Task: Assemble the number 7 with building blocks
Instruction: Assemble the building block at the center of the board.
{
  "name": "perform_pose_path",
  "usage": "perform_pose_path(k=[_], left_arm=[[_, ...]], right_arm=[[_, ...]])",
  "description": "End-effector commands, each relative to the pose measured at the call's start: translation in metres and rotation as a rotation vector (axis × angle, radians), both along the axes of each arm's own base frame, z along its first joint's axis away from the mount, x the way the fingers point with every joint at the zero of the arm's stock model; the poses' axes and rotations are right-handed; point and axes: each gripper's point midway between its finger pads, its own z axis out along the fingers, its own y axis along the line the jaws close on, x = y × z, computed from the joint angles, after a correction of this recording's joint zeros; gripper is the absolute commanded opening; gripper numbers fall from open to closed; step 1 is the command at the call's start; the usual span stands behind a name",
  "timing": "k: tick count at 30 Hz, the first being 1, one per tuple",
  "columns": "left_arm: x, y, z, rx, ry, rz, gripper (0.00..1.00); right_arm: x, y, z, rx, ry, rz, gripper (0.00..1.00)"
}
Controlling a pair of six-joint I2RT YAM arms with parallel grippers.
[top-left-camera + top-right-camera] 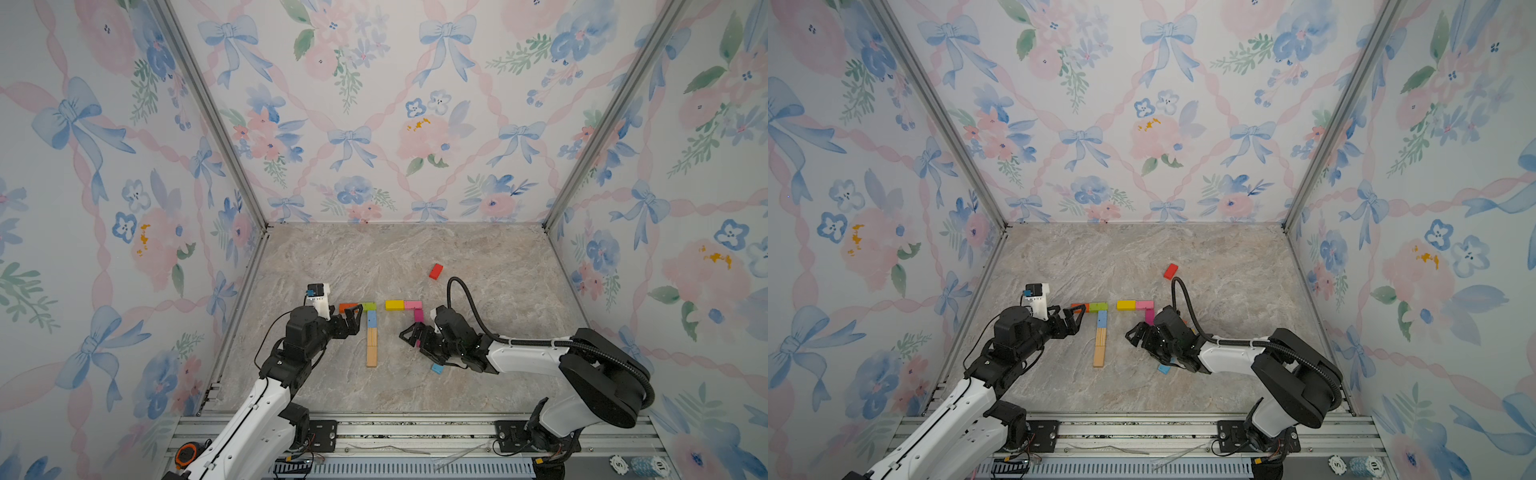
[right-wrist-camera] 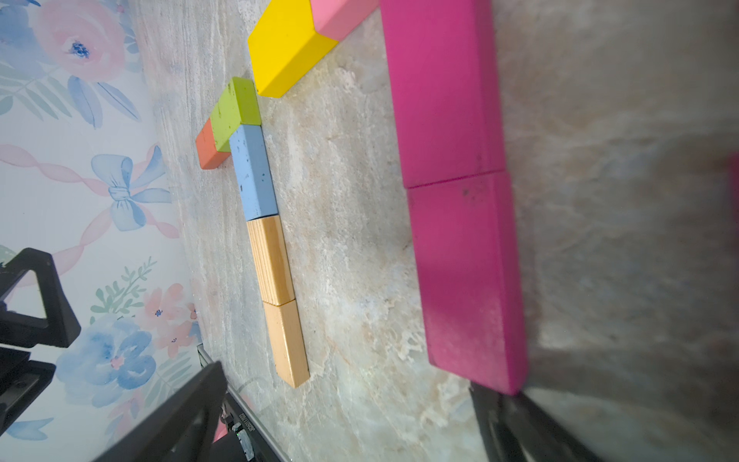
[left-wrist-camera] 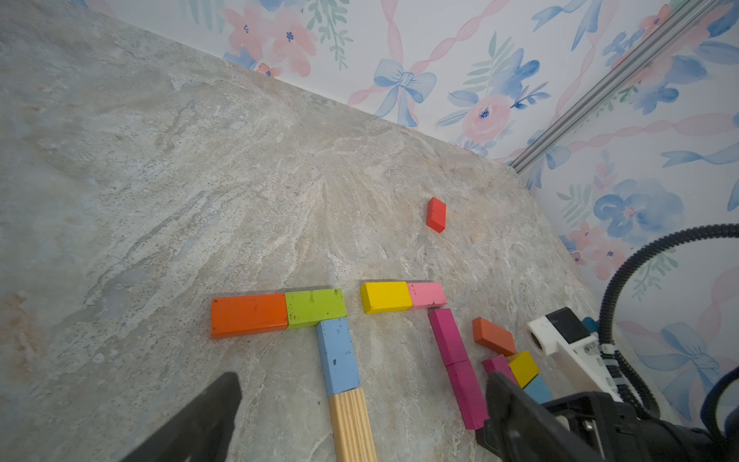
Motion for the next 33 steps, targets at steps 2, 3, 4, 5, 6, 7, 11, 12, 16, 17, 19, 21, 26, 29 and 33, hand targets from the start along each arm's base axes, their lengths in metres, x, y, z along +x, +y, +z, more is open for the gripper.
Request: perform_pose_path(k=[2,3,4,5,6,7,11,12,16,17,19,21,26,29,33], left_arm=[[-0.001,0.000,0.001,-0.004,-0.020,-0.007,0.98],[-0.001,0.000,0.001,-0.003,-0.021,-0.007,0.98],[-0.001,0.000,0.000,-0.004,-0.019,-0.007,0.98],[-0.001,0.000,0.001,-0.004,-0.021,-0.007,0.98],[-0.001,0.000,0.001,-0.005,-0.021,-0.007,0.98],[-0.001,0.000,0.001,-0.006,-0.020,-0.008,0.98],[-0.001,0.000,0.000,-0.005,-0.019,-0.010,0.98],[-0.001,0.000,0.000,-0.006,-0.019,-0.009,0.98],[-0.001,0.000,0.001,-0.006,-0.021,-0.009,0.98],[-0.001,0.000,0.001,-0.007,-0.022,-0.010,0.98],[-0.001,-0.001,0.001,-0.007,-0.020,-0.013,0.98],[-0.001,-0.001,0.001,-0.008,-0.020,-0.014,0.98],[-0.001,-0.001,0.003,-0.011,-0.026,-0.014,0.98],[-0.001,-0.002,0.005,-0.016,-0.030,-0.021,0.98],[0.000,-0.006,0.017,-0.026,-0.050,-0.048,0.98]], right_arm=[[-0.002,-0.013,-0.021,-0.076,0.046,-0.011,0.98],[-0.002,-0.013,-0.021,-0.076,0.045,-0.012,0.98],[-0.001,-0.012,-0.020,-0.076,0.043,-0.012,0.97],[-0.001,-0.012,-0.021,-0.077,0.043,-0.010,0.97],[-0.001,-0.012,-0.021,-0.078,0.044,-0.010,0.98],[-0.001,-0.012,-0.022,-0.079,0.043,-0.009,0.97],[-0.002,-0.012,-0.025,-0.083,0.049,-0.006,0.97],[-0.002,-0.012,-0.025,-0.081,0.050,-0.006,0.98],[-0.002,-0.012,-0.024,-0.082,0.048,-0.005,0.97],[-0.002,-0.012,-0.023,-0.081,0.047,-0.007,0.97],[-0.003,-0.013,-0.023,-0.082,0.048,-0.006,0.97],[-0.003,-0.012,-0.019,-0.076,0.045,-0.004,0.97],[-0.007,-0.004,0.018,-0.090,-0.015,0.045,0.98],[-0.007,-0.005,0.052,-0.140,-0.060,0.094,0.99],[0.003,-0.032,0.096,-0.226,-0.109,0.079,1.00]])
